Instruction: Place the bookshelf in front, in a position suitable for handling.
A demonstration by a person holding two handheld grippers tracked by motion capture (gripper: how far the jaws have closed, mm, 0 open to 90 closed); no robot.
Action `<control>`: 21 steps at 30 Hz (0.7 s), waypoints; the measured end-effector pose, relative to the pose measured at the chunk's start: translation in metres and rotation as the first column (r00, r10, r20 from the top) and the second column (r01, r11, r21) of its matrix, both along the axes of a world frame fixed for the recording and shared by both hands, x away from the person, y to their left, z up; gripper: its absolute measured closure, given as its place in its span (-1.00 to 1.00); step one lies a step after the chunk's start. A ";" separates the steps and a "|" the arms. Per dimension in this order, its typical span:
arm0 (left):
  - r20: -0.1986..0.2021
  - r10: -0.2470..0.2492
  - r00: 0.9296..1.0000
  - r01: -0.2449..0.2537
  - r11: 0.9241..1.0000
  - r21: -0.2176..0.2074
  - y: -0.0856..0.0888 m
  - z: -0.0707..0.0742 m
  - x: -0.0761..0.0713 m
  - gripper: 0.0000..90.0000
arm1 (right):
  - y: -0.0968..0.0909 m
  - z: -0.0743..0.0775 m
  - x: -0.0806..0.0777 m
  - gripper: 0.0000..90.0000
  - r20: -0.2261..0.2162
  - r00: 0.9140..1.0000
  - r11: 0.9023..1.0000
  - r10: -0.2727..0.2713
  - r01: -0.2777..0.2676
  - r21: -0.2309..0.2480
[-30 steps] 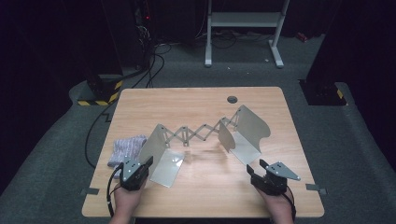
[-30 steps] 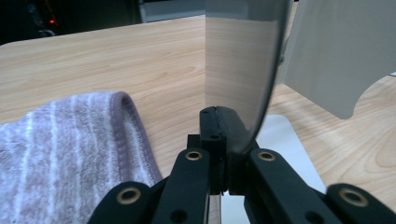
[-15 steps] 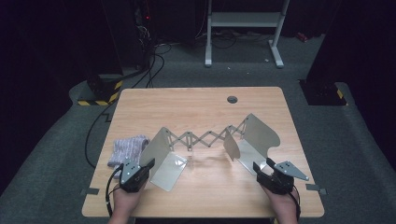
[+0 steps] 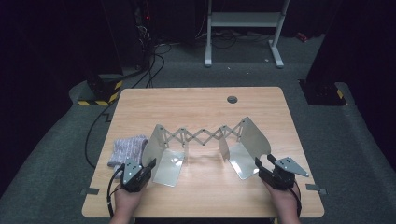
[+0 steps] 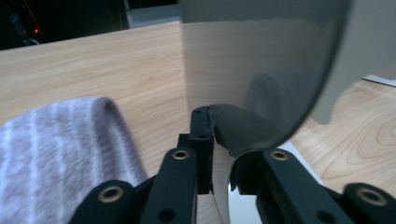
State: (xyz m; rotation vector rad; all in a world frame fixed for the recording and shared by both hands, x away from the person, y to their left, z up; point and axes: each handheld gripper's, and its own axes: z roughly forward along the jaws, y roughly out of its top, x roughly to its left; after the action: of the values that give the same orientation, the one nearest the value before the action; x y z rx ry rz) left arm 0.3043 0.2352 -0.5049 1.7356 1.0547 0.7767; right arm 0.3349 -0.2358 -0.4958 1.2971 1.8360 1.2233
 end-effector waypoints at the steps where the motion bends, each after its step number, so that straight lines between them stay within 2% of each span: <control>1: -0.007 -0.007 1.000 0.007 1.000 0.000 -0.002 -0.001 0.001 0.70 | 0.000 0.002 0.005 0.06 0.002 1.000 1.000 0.004 -0.004 0.001; 2: -0.007 -0.007 1.000 0.007 1.000 0.000 -0.002 -0.001 0.001 0.64 | 0.000 0.002 0.005 0.06 0.002 1.000 1.000 0.004 -0.004 0.001; 3: -0.016 -0.017 1.000 0.017 1.000 0.017 -0.005 -0.003 0.002 0.56 | 0.000 0.001 0.012 0.04 -0.008 1.000 1.000 0.008 -0.008 0.000; 5: -0.011 -0.014 1.000 0.015 0.999 0.045 -0.007 -0.004 0.001 0.45 | 0.002 0.001 0.014 0.00 -0.018 1.000 1.000 0.007 -0.007 -0.001; 8: -0.001 -0.008 1.000 0.009 0.998 0.067 -0.008 -0.004 -0.002 0.35 | 0.004 0.003 0.016 0.00 -0.009 1.000 1.000 0.006 -0.006 -0.004; 12: 0.000 0.009 1.000 -0.009 0.996 0.094 -0.005 -0.007 -0.009 0.35 | 0.006 0.007 0.022 0.33 0.030 0.999 1.000 -0.014 0.014 0.002; 15: 0.002 0.013 1.000 -0.013 0.996 0.091 -0.005 -0.007 -0.011 0.40 | 0.004 0.006 0.026 0.53 0.029 1.000 1.000 -0.007 0.006 0.019; 16: 0.005 0.015 1.000 -0.015 0.997 0.078 -0.004 -0.006 -0.013 0.43 | 0.004 0.006 0.027 0.60 0.029 1.000 1.000 0.001 -0.001 0.019; 17: 0.005 0.015 1.000 -0.015 0.997 0.078 -0.004 -0.006 -0.013 0.48 | 0.004 0.006 0.027 0.60 0.029 1.000 1.000 0.001 -0.001 0.019; 18: -0.001 0.018 1.000 -0.018 0.999 0.051 -0.005 -0.006 -0.013 0.53 | 0.005 0.006 0.026 0.73 0.036 0.999 1.000 0.010 -0.011 0.016; 19: -0.001 0.018 1.000 -0.018 0.999 0.051 -0.005 -0.006 -0.013 0.57 | 0.005 0.006 0.025 0.80 0.039 0.999 1.000 0.016 -0.016 0.014; 20: -0.009 0.013 1.000 -0.012 1.000 0.022 -0.005 -0.006 -0.013 0.61 | 0.006 0.006 0.024 0.90 0.046 0.999 1.000 0.022 -0.022 0.005; 21: -0.010 0.014 1.000 -0.013 1.000 0.018 -0.006 -0.005 -0.012 0.63 | 0.007 0.007 0.022 0.93 0.059 0.998 1.000 0.025 -0.024 -0.007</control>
State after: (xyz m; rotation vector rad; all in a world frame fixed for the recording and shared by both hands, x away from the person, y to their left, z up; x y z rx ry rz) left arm 0.2919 0.2296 -0.5104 1.7510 1.0702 0.7888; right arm 0.3569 -0.2284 -0.4888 1.2258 1.8174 1.2546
